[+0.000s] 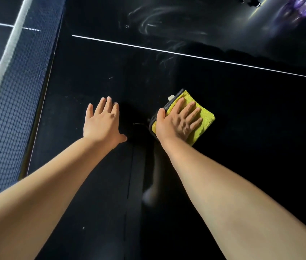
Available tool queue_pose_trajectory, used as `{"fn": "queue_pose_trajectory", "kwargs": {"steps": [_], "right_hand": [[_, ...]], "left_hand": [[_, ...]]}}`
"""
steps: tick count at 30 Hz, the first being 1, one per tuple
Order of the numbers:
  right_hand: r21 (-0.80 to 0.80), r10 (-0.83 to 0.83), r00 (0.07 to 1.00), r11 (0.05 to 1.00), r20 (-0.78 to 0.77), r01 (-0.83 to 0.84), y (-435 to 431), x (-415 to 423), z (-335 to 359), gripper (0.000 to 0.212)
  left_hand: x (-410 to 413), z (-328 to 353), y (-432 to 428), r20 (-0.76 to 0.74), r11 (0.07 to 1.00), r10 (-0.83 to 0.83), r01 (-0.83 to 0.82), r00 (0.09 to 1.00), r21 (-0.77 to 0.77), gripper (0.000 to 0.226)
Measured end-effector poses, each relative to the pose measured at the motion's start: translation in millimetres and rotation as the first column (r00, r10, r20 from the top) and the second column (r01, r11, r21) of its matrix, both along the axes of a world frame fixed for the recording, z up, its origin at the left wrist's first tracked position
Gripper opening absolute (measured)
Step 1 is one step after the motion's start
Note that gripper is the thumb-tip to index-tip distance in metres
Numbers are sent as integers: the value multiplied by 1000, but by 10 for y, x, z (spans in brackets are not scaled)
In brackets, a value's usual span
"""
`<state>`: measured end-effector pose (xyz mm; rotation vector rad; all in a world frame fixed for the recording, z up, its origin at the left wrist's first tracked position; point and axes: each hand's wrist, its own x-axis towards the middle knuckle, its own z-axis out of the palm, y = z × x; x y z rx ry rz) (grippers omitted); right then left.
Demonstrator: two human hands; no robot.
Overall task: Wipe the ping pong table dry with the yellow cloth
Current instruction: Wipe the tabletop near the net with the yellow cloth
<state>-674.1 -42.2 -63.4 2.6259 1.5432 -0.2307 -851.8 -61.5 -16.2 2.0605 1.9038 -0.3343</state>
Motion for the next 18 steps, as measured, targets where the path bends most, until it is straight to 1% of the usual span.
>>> {"fn": "queue_pose_trajectory", "kwargs": {"steps": [3,6,8,12,15,18], "right_hand": [[20,26,1000,999,-7,-26,502,77,-7,81],[40,30,999,999,-10,-30,937,143,-36,81],[48,35,999,998,-8,-35,1206,174,-55,81],[51,78,997,996,-5,-77,1721,221,-69,81],[43,167,986,985,2,-167,2072,235,-84,80],[16,357,934,934,13,-357,2340,268,-80,74]], "left_hand": [[-16,-5,453,-10,999,36,-36,999,-34,109],[-7,-10,759,-21,993,32,-34,999,-114,122],[15,-16,852,-17,990,30,-32,999,-137,130],[53,-17,902,-48,991,4,-11,999,-134,131],[60,-31,928,-59,990,-8,0,998,-141,131],[60,-28,940,-36,988,4,-10,999,-157,131]]}}
